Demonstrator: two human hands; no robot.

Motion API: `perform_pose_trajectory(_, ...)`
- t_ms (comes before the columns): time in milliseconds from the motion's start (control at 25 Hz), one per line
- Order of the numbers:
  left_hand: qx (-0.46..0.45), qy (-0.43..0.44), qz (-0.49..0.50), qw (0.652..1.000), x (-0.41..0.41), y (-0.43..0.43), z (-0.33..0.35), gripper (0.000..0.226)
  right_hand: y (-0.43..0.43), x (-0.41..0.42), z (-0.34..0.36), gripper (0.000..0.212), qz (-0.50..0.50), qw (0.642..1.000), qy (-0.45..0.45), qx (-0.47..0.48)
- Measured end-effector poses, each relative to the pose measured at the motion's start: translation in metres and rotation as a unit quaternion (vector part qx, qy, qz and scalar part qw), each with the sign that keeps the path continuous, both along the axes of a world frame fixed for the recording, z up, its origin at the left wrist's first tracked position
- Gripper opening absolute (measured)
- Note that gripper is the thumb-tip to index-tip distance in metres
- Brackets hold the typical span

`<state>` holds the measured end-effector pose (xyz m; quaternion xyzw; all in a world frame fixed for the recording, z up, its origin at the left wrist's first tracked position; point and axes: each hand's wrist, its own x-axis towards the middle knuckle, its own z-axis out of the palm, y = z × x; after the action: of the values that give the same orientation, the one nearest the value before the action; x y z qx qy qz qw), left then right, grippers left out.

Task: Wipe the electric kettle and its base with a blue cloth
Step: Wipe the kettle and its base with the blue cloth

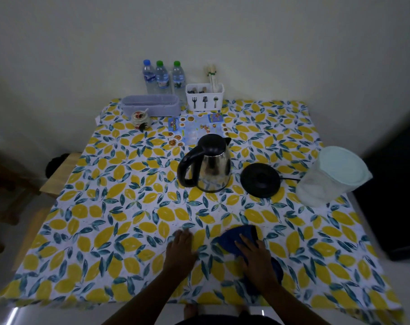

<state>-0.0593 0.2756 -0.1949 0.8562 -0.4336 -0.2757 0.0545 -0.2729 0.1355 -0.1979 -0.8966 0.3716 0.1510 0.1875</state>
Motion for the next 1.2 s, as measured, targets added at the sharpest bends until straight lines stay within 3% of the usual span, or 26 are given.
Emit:
perform_pose_trajectory(240,-0.003,0.032,-0.099,0.995,-0.041,-0.042,-0.001,0.070,-0.043,-0.076,0.020,0.050,-0.174,0.981,-0.037,-0.077)
perform_pose_trajectory(360,-0.004,0.023,-0.126,0.992,-0.053,-0.053,-0.002,0.070,-0.042,-0.094,0.021,0.061,-0.169,0.980,0.025,-0.106)
perform_pose_trajectory(440,0.003,0.015,-0.152,0.988,-0.060,-0.055,-0.003,0.074,-0.035,-0.097,0.013,0.084,-0.166,0.979,0.025,-0.118)
perform_pose_trajectory(520,0.013,0.007,-0.180,0.984,-0.065,-0.055,-0.004,0.078,-0.033,-0.096,0.010,0.093,-0.171,0.980,0.020,-0.102)
perform_pose_trajectory(840,-0.016,-0.024,-0.213,0.977,-0.078,-0.064,0.008,0.077,-0.034,-0.093,0.012,0.081,-0.144,0.983,-0.008,-0.111)
perform_pose_trajectory(960,-0.037,-0.049,-0.201,0.978,-0.074,-0.072,0.019,0.072,-0.041,-0.070,0.024,0.069,-0.111,0.985,-0.058,-0.119)
perform_pose_trajectory(1040,-0.077,-0.053,-0.177,0.980,-0.062,-0.079,0.029,0.069,-0.053,-0.043,0.037,0.050,-0.095,0.982,-0.122,-0.109)
perform_pose_trajectory(1200,-0.229,-0.077,-0.087,0.966,-0.020,-0.103,0.066,0.059,-0.090,0.035,0.078,0.054,-0.048,0.957,-0.258,-0.124)
